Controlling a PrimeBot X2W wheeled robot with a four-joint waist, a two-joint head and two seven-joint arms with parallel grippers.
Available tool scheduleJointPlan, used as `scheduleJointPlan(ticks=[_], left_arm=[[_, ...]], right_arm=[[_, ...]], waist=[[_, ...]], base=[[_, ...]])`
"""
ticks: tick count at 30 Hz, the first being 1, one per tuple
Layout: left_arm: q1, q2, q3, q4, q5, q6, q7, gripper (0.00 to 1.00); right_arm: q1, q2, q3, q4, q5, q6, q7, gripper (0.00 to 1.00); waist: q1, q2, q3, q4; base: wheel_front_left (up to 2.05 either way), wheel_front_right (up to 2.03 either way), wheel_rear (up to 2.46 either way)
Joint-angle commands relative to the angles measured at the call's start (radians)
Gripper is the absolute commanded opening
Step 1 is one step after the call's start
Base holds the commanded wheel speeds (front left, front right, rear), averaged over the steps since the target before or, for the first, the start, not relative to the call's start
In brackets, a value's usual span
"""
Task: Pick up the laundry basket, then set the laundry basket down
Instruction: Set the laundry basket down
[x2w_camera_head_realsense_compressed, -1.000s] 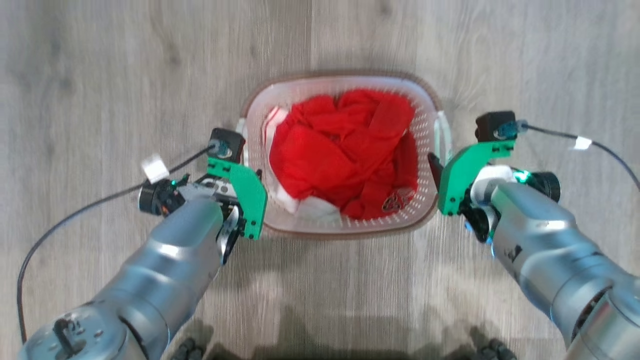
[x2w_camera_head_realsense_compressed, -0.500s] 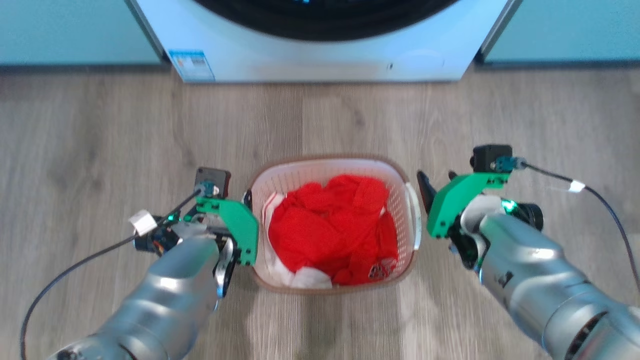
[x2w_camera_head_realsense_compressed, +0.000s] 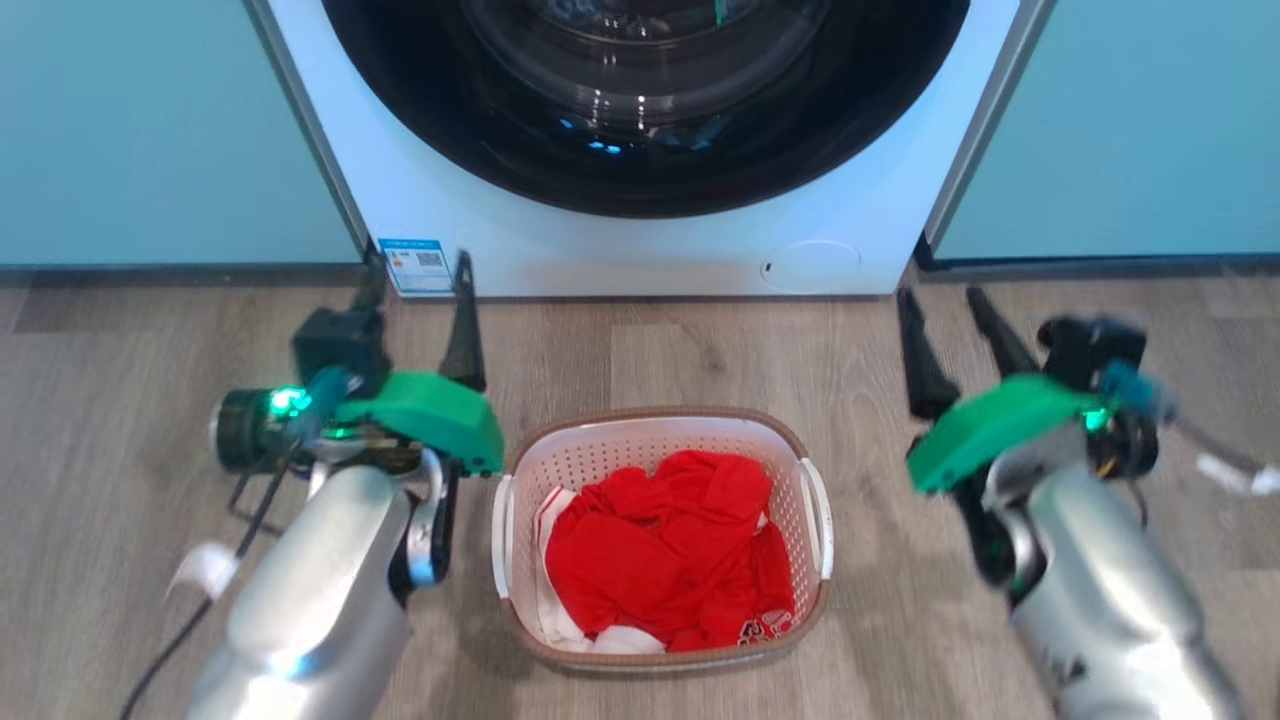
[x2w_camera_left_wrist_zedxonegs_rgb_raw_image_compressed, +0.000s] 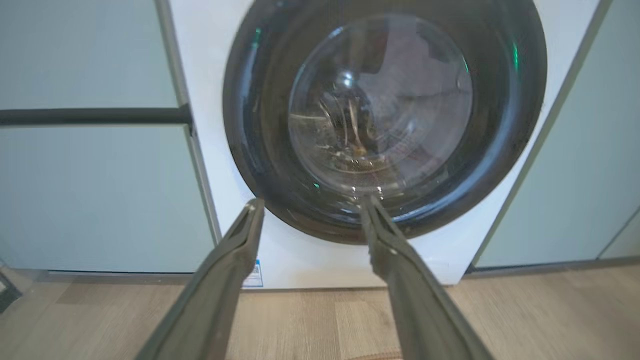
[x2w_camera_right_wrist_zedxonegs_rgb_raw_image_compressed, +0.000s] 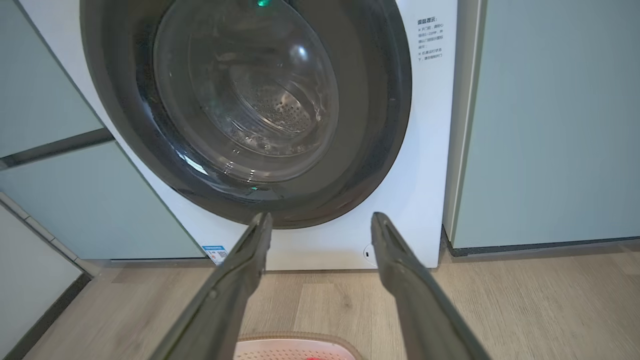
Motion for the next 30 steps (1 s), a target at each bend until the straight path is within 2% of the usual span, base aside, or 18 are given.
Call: scheduleJointPlan(ticks=[1, 4, 8, 13, 19, 25, 28, 30], left_arm=[[-0.021, 0.009, 0.086, -0.089, 0.048, -0.004, -0.01, 1.0], [0.089, -0.03, 0.211, -0.232, 0.156, -0.057, -0.01, 1.0], [0.201, -0.07, 0.313, -0.334, 0.257, -0.122, -0.01, 1.0], [0.291, -0.099, 0.37, -0.429, 0.342, -0.153, -0.01, 1.0], [0.379, -0.108, 0.368, -0.45, 0.384, -0.206, -0.01, 1.0], [0.425, -0.109, 0.36, -0.42, 0.339, -0.224, -0.01, 1.0], [0.448, -0.109, 0.386, -0.406, 0.319, -0.206, -0.01, 1.0], [0.455, -0.109, 0.391, -0.403, 0.312, -0.209, -0.01, 1.0]], right_arm=[[0.01, 0.03, -0.009, -0.08, -0.045, 0.007, -0.013, 1.0], [0.104, 0.057, -0.065, -0.221, -0.156, 0.007, -0.013, 1.0], [0.199, 0.079, -0.134, -0.368, -0.224, 0.007, -0.013, 1.0], [0.282, 0.087, -0.163, -0.491, -0.288, 0.007, -0.013, 1.0], [0.369, 0.088, -0.194, -0.51, -0.277, 0.007, -0.013, 1.0], [0.42, 0.088, -0.214, -0.491, -0.305, 0.007, -0.013, 1.0], [0.425, 0.088, -0.204, -0.489, -0.33, 0.007, -0.013, 1.0], [0.427, 0.088, -0.203, -0.489, -0.335, 0.007, -0.013, 1.0]], waist=[[0.0002, 0.0, -0.011, 0.007], [0.0002, 0.0, -0.029, 0.01], [0.0002, 0.0, -0.046, 0.01], [0.0002, 0.0, -0.049, 0.01], [0.0002, 0.0, -0.057, 0.006], [0.0002, 0.0, -0.068, 0.002], [0.0002, 0.0, -0.073, -0.009], [0.0002, 0.0, -0.076, -0.01]], base=[[0.0, 0.0, 0.0], [0.0, 0.0, 0.0], [0.0, 0.0, 0.0], [0.0, 0.0, 0.0], [0.0, 0.0, 0.0], [0.0, 0.0, 0.0], [0.0, 0.0, 0.0], [0.0, 0.0, 0.0]])
